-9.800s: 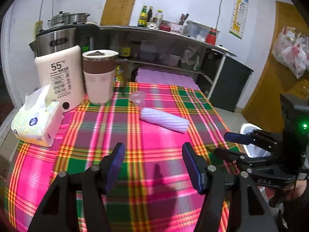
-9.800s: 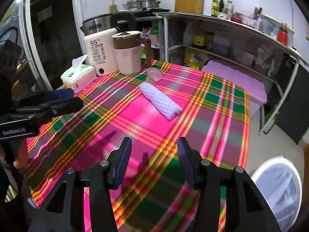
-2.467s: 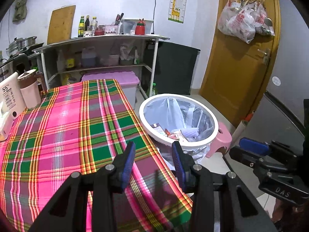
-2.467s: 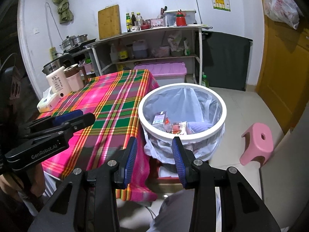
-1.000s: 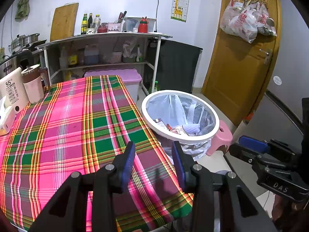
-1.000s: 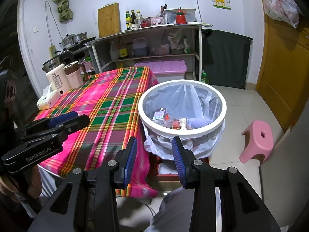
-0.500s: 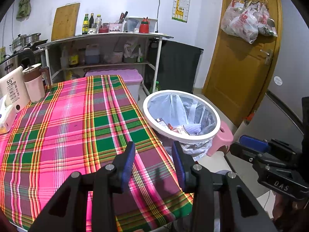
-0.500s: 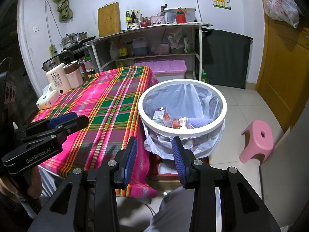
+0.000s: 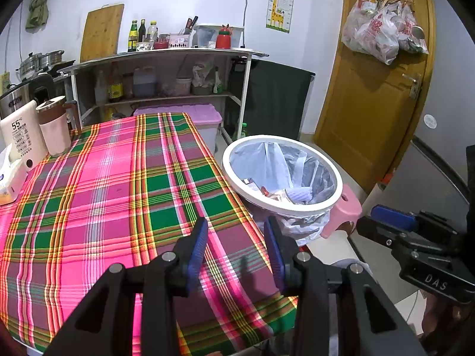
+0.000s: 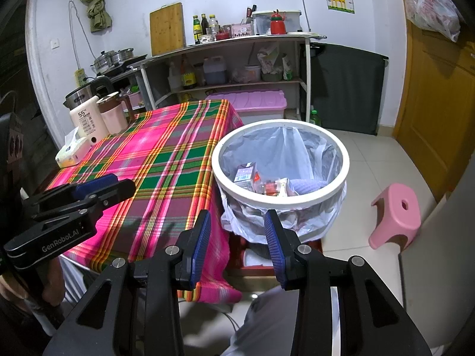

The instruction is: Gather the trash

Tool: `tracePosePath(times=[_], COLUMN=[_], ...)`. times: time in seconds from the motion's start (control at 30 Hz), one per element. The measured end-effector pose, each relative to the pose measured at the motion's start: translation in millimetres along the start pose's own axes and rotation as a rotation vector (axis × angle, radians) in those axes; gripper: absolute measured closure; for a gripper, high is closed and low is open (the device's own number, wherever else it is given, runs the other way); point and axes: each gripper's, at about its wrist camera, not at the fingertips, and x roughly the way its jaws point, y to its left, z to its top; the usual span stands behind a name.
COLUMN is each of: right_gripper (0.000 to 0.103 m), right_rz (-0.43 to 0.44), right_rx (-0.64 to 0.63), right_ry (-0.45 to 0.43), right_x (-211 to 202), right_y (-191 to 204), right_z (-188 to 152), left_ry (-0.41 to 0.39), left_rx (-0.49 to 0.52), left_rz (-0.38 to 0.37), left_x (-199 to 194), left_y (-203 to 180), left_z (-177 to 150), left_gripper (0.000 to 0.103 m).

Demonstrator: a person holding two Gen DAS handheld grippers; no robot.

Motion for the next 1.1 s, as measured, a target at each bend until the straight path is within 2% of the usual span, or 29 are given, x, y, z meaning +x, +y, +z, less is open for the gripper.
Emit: tracePosePath(times=[1.1], right_gripper=[0.064], right_rz=[-0.001], right_rx=[-0.001], right_ry=[0.004], right_x=[2.3], right_y=[-0.2], right_z=[-2.8], left_ry=[0.008], left_rx=[0.005], left_rz=[-0.003], left_x=[0.9], left_y=[0.1], left_z=[-3.1], left_gripper=[0.062])
